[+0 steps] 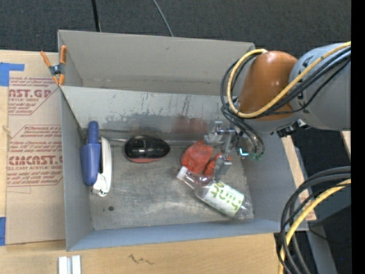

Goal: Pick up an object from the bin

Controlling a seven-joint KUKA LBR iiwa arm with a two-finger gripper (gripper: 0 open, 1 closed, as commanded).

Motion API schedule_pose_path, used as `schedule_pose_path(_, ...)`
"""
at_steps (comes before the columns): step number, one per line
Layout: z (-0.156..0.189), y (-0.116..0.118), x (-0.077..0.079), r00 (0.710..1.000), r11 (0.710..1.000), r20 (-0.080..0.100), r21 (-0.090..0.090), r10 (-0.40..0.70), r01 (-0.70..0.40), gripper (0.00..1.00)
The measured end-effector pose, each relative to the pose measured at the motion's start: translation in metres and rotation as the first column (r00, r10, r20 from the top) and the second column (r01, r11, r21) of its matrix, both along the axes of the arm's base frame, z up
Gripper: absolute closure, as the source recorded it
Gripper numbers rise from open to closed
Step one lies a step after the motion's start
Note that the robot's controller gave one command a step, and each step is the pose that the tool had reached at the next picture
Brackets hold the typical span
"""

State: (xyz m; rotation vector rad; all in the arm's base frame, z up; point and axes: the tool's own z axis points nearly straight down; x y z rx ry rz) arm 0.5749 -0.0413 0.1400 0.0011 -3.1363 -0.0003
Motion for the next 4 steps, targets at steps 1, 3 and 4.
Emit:
schedule_pose_path(1, 0.004, 0.000, 0.002, 1.000, 1.000, 0.007, -0.001, 0.000, 0.000, 0.00)
schedule_pose_path(3, -0.064, -0.005, 0.014, 0.997, 0.997, 0.010, -0.001, 0.072, -0.072, 0.00)
schedule_pose_path(4, -0.039, 0.021, 0.019, 0.997, 0.997, 0.009, 0.001, 0.072, -0.072, 0.00)
